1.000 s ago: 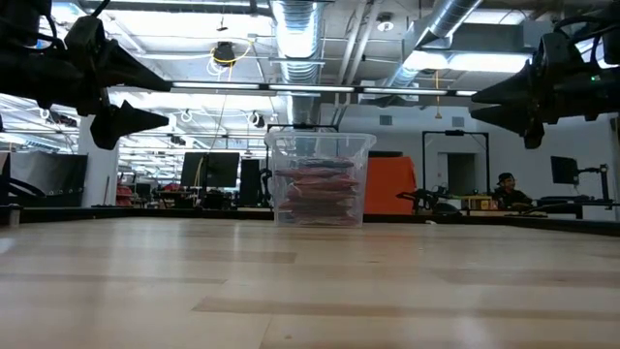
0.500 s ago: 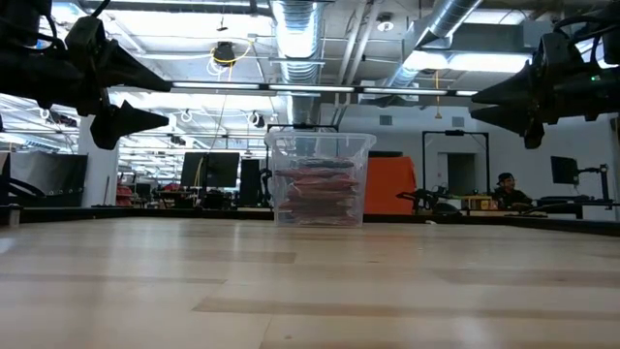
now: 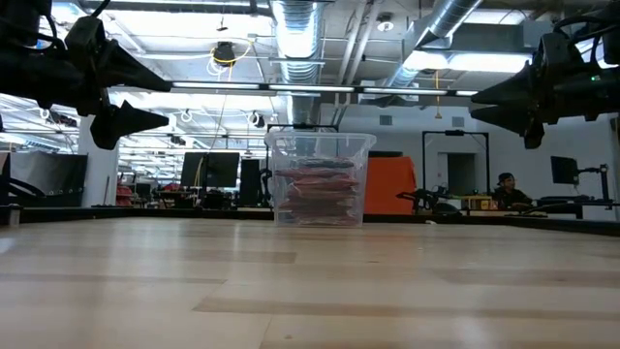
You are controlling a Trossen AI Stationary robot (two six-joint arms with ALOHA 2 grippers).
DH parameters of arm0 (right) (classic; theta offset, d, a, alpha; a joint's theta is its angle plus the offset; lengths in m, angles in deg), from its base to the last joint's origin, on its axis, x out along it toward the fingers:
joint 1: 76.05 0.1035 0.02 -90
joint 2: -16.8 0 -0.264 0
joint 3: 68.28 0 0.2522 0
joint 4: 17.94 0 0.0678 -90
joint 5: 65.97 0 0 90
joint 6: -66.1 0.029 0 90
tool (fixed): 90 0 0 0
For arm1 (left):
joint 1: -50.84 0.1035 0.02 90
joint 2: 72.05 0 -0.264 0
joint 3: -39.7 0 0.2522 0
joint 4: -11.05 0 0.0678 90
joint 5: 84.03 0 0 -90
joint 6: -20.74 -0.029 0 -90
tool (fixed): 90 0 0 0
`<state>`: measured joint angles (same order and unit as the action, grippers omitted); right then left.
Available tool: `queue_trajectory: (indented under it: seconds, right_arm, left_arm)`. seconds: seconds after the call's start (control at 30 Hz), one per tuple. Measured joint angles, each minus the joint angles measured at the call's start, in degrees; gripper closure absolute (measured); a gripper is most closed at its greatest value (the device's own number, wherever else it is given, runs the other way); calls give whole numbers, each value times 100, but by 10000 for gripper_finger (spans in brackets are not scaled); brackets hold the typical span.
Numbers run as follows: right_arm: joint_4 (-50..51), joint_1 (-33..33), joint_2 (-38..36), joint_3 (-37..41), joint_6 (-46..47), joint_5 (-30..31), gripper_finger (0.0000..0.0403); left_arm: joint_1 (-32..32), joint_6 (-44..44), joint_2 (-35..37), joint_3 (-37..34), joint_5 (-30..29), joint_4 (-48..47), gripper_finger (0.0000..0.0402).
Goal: Sort popcorn bags into baskets
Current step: Return to Home Position
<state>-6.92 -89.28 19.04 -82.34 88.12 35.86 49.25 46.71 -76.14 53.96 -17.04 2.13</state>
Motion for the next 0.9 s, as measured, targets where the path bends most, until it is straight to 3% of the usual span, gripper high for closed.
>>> queue_trajectory:
  seconds: [0.9]
  right_arm:
    - [0, 0, 0, 4, 0, 0, 223]
  left_arm:
    - [0, 11, 0, -2, -7, 0, 95]
